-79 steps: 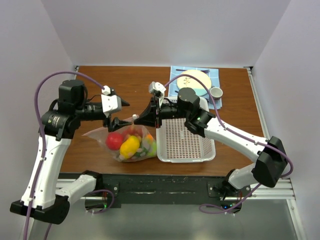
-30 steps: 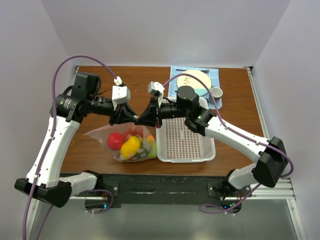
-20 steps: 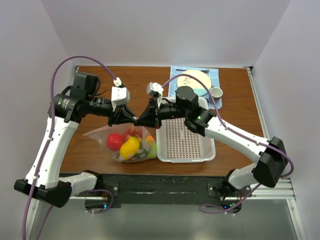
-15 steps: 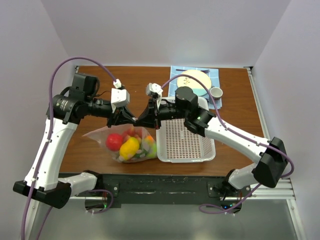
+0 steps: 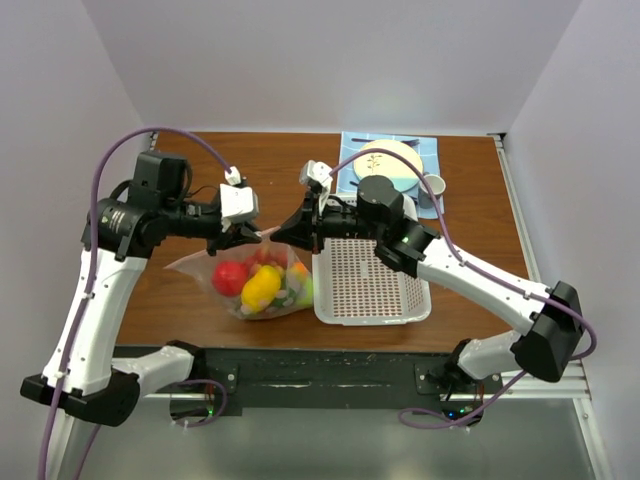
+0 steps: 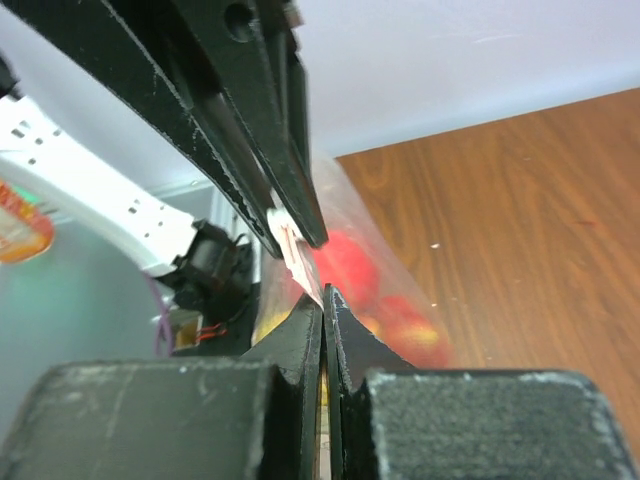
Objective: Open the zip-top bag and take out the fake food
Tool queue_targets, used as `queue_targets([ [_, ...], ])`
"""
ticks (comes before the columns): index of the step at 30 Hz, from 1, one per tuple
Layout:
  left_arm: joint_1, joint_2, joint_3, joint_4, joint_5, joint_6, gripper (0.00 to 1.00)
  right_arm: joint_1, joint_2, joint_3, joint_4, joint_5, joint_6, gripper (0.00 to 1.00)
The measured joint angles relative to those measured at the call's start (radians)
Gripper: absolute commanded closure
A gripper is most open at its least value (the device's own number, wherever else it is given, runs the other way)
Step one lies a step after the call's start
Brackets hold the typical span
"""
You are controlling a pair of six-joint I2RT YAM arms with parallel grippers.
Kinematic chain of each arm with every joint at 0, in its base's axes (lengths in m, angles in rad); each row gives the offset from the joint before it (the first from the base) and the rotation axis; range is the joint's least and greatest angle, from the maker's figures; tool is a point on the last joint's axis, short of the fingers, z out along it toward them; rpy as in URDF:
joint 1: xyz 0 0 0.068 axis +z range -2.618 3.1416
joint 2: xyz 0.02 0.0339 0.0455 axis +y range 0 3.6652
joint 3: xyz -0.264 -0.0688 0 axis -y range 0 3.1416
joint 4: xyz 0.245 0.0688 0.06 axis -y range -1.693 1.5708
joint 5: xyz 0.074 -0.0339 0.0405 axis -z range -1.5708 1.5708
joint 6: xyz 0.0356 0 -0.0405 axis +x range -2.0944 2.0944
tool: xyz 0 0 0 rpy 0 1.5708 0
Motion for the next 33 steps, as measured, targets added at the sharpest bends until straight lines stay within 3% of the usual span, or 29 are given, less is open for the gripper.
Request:
queue_targets([
  [11, 0.223, -0.004, -0.069, -0.02, -0.028, 0.136, 1.0, -0.003, -0.011, -0.027, 0.018, 0.174, 0.01, 1.0],
  [20, 0.552, 0.14, -0.092, -0.071, 0.006, 0.311, 1.0, -0.014, 0.031, -0.03, 0.052, 0.268, 0.029, 1.0],
  [33, 0.728, 0.203, -0.003, -0.116, -0.01, 0.422, 1.0, -0.021, 0.072, -0.03, 0.094, 0.298, 0.048, 1.0],
])
